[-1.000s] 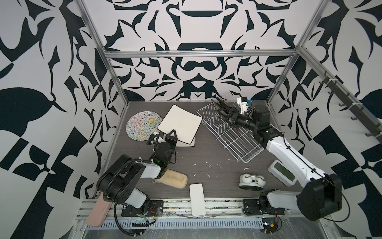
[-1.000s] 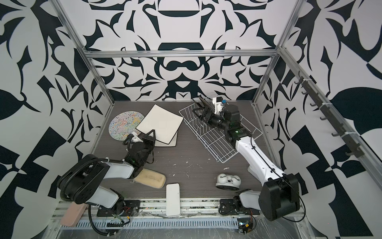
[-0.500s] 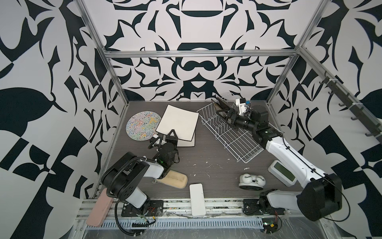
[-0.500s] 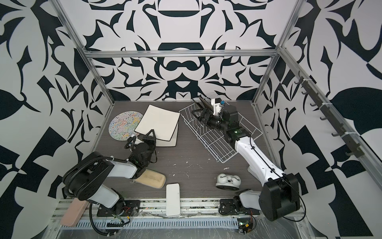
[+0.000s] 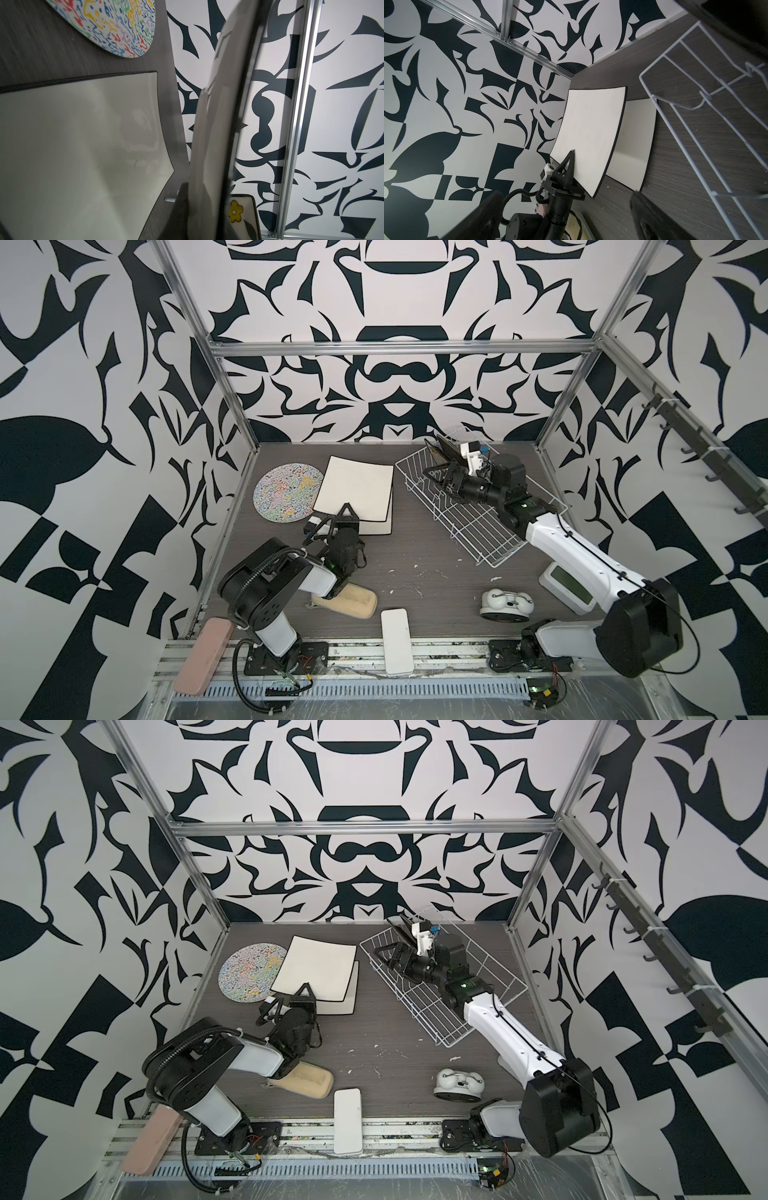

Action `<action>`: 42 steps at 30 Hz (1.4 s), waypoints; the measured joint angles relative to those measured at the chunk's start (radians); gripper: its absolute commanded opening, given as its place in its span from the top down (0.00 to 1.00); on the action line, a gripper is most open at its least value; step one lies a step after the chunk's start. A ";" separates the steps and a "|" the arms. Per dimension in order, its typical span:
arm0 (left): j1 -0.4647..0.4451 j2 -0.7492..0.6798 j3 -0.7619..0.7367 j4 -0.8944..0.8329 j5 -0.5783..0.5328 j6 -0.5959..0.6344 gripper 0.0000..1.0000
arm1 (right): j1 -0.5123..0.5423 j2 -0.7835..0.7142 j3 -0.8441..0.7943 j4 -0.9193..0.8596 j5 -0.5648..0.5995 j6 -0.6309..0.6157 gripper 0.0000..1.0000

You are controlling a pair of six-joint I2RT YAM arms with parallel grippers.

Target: Unload the plates from the dish rack

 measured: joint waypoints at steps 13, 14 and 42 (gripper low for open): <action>-0.002 0.080 0.019 0.007 -0.030 -0.066 1.00 | 0.037 0.008 0.005 -0.014 0.032 -0.015 0.01; -0.002 0.082 0.019 0.007 -0.031 -0.067 1.00 | 0.038 0.008 0.005 -0.014 0.034 -0.016 0.01; 0.032 0.076 0.060 -0.233 0.032 -0.178 1.00 | 0.052 0.041 0.010 -0.029 0.054 -0.030 0.01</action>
